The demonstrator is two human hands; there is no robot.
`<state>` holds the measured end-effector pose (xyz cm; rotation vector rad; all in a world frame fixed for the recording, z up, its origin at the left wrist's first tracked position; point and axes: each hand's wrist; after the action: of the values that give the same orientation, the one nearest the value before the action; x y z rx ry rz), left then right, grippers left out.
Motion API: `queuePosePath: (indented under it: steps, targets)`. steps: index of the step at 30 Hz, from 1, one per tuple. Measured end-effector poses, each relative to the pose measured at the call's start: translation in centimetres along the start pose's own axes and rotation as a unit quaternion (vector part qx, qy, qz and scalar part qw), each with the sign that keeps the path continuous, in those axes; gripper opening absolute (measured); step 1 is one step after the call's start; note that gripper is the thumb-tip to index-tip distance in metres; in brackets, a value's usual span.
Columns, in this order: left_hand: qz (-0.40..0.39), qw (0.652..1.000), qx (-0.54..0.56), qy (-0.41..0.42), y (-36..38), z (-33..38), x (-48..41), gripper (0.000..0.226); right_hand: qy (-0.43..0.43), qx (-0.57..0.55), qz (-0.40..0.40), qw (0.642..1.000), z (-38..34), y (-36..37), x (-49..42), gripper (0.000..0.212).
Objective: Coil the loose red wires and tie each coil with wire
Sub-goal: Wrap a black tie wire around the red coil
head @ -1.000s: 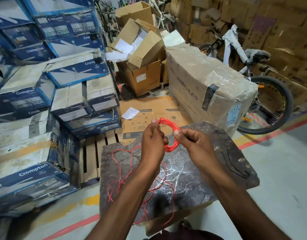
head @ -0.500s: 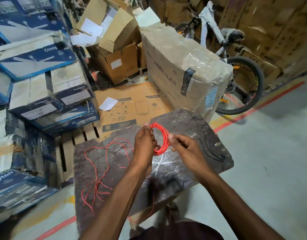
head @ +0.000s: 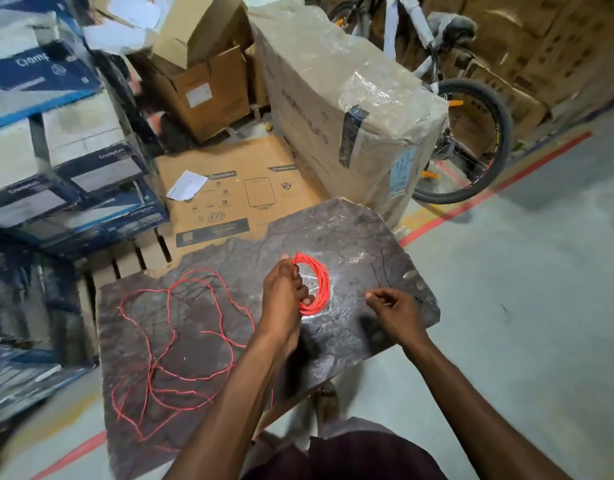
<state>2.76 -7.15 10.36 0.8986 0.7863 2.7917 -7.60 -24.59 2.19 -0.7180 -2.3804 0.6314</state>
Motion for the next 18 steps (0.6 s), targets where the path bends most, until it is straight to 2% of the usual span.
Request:
queuePosePath:
  steps: [6, 8, 11, 18]
  targets:
    - [0.023, 0.997, 0.053, -0.054, 0.2, -3.5, -2.1, 0.039, 0.045, 0.078, 0.021, 0.996, 2.8, 0.0, -3.9, 0.013]
    - [0.024, 0.996, 0.060, -0.067, 0.3, -4.6, -2.3, 0.038, 0.063, 0.130, 0.052, 0.988, 3.4, -0.3, -4.4, 0.008]
    - [0.025, 0.994, 0.062, -0.082, 0.2, -5.9, -2.6, 0.038, 0.080, 0.218, 0.102, 0.967, 4.0, -1.1, -5.0, 0.014]
    - [0.030, 0.993, 0.057, -0.101, 0.4, -7.2, -3.4, 0.039, 0.074, 0.281, 0.082, 0.953, 4.5, -1.7, -6.4, 0.005]
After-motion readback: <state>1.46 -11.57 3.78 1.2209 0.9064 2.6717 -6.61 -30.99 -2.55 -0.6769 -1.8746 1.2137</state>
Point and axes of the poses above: each hand's wrist, its own x-axis away from the middle knuckle, its own y-axis out of the palm, z = x × y, and after that the axes turned 11 degrees about x, right-handed
